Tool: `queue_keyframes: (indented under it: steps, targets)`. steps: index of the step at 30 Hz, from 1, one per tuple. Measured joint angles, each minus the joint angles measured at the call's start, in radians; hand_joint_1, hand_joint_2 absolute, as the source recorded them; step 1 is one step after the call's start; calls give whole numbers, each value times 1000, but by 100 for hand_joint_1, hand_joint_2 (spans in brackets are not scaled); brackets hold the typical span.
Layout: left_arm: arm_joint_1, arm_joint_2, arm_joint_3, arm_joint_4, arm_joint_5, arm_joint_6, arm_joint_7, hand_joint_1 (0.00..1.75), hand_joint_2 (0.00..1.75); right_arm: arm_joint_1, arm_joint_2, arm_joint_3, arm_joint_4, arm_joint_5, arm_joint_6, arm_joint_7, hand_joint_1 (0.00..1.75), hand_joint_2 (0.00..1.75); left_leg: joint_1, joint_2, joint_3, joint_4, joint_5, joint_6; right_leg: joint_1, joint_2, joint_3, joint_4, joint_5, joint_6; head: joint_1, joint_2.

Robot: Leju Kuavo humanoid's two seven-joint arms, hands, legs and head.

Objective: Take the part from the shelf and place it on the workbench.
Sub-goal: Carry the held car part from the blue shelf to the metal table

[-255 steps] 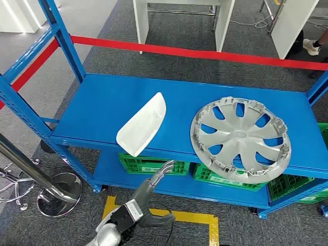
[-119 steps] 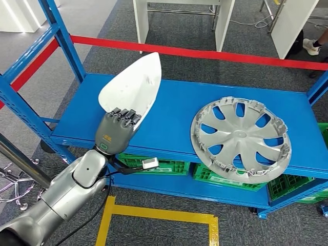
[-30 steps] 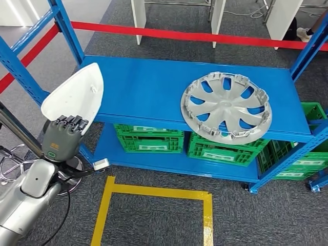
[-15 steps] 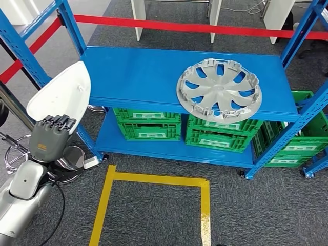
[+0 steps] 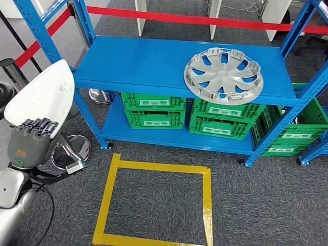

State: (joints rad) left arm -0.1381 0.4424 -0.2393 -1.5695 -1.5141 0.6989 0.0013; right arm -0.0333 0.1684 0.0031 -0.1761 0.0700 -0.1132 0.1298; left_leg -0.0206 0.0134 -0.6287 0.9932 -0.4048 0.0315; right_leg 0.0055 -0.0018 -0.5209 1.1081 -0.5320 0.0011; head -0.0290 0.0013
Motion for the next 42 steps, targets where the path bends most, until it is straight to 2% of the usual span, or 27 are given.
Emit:
queue_keyframes:
  steps: [1,2,4,5,6,7,9,10,11,12,13,14,15,16,17,18,20,21,23,24,25,26,29,37,39,41,42]
  targets:
    - [7,-1,12,-8,2,0,-5,175,175,-2,0,0,0,4,0,0,0,0,0,0,-10,5,10,-4,3,0,48,-70,-18,-2,0,0]
    - [13,-3,23,-16,4,0,-11,175,175,-4,-1,0,0,8,-1,-1,0,0,1,0,-18,7,20,-8,6,0,76,-119,-35,-4,0,0]
    - [21,-8,42,-30,11,0,-29,175,175,-5,-1,1,0,18,-6,-1,0,0,3,0,-28,7,38,-18,6,-1,75,-147,-33,-9,1,0]
    - [24,-12,51,-36,14,0,-39,175,175,-5,-1,2,0,20,-11,-1,0,0,4,-2,-34,12,28,-24,4,-3,66,-147,-21,-15,1,0]
    - [27,-17,60,-42,17,0,-50,175,175,-5,-2,2,0,21,-16,-3,0,0,6,-4,-42,31,0,-31,2,-5,59,-150,-8,-22,-1,0]
    - [28,-23,69,-47,18,0,-58,175,175,-5,-3,2,1,19,-20,-6,0,0,10,-7,-53,70,-47,-39,1,-8,50,-151,5,-27,-2,0]
    - [29,-36,81,-53,19,0,-72,175,175,-5,-8,2,1,14,-23,-15,0,0,20,-8,-74,196,-148,-53,2,-11,23,-148,29,-31,-6,0]
    - [30,-43,85,-56,21,0,-80,175,175,-6,-11,2,1,11,-23,-19,0,0,25,-8,-78,256,-173,-58,2,-11,7,-146,40,-31,-6,0]
    - [30,-49,88,-59,24,0,-89,175,175,-6,-14,2,1,9,-23,-21,0,0,30,-8,-74,293,-172,-63,2,-12,-10,-143,51,-29,-7,0]
    - [29,-56,91,-61,29,0,-99,175,175,-7,-16,1,1,7,-24,-23,0,0,34,-8,-57,299,-152,-66,1,-13,-28,-138,61,-27,-6,0]
    - [27,-63,94,-63,33,0,-109,175,175,-7,-17,1,1,5,-24,-24,0,0,39,-8,-25,268,-122,-69,0,-12,-46,-132,70,-23,-7,0]
    - [24,-69,97,-64,37,0,-119,175,175,-7,-18,0,1,1,-24,-25,0,0,43,-9,22,210,-99,-72,0,-12,-62,-126,79,-18,-7,0]
    - [20,-75,99,-65,40,0,-128,175,175,-7,-19,-1,1,-3,-25,-25,0,0,45,-10,75,133,-94,-72,-1,-12,-77,-119,86,-12,-6,0]
    - [17,-80,101,-67,42,0,-134,175,175,-7,-20,-2,1,-5,-26,-25,0,0,44,-12,122,62,-102,-69,-1,-11,-89,-113,94,-5,-6,0]
    - [14,-84,102,-69,44,0,-138,175,175,-7,-21,-3,1,-7,-27,-25,0,0,41,-14,150,12,-115,-64,-2,-11,-97,-110,103,2,-6,0]
    - [12,-88,104,-71,45,0,-139,175,175,-7,-21,-4,1,-8,-27,-26,0,0,35,-15,160,-13,-123,-56,-4,-10,-103,-110,113,9,-6,0]
    - [9,-93,107,-72,47,0,-140,175,175,-5,-21,-4,1,-9,-28,-26,0,0,29,-13,149,-22,-110,-36,-11,-8,-114,-110,120,21,-6,0]
    - [7,-97,108,-73,47,0,-141,175,175,-4,-21,-4,1,-10,-28,-25,0,0,28,-10,141,-24,-100,-25,-13,-6,-124,-95,99,25,-4,0]
    - [3,-103,108,-73,48,0,-142,175,175,-2,-22,-5,1,-10,-28,-25,0,0,25,-6,121,-26,-80,-7,-14,-2,-156,-7,13,29,1,0]
    - [2,-107,108,-73,48,0,-143,175,175,-2,-22,-6,1,-10,-28,-25,0,0,23,-6,108,-25,-71,-2,-14,-1,-175,62,-33,30,4,0]
    - [2,-110,108,-73,48,0,-144,175,175,-2,-22,-7,1,-10,-28,-25,0,0,20,-6,94,-23,-62,0,-14,0,-188,127,-64,30,6,0]
    - [2,-112,108,-73,48,0,-145,175,175,-2,-22,-8,1,-10,-27,-26,0,0,16,-5,80,-20,-53,1,-14,0,-191,170,-74,29,6,0]
    - [2,-116,108,-73,48,0,-147,175,175,-1,-22,-8,1,-9,-26,-27,0,0,12,-5,57,-13,-40,2,-13,0,-172,191,-54,26,7,0]
    - [2,-117,108,-73,48,0,-148,175,175,-1,-22,-8,1,-9,-26,-29,0,0,11,-5,53,-12,-38,2,-12,0,-158,175,-40,24,6,0]
    - [3,-119,108,-73,48,0,-149,175,175,-1,-22,-8,1,-8,-30,-33,0,0,10,-6,38,-4,-31,0,-7,1,-80,61,-7,13,6,0]
    - [5,-122,107,-75,51,0,-150,175,175,1,-24,-10,1,-8,-41,-37,0,0,10,-6,12,11,-25,-15,-1,0,8,-86,18,-2,5,0]
    - [1,-125,106,-74,63,0,-157,175,175,2,-26,-12,1,-8,-48,-40,0,0,15,-7,-12,88,-70,-30,0,-2,3,-112,29,-9,3,0]
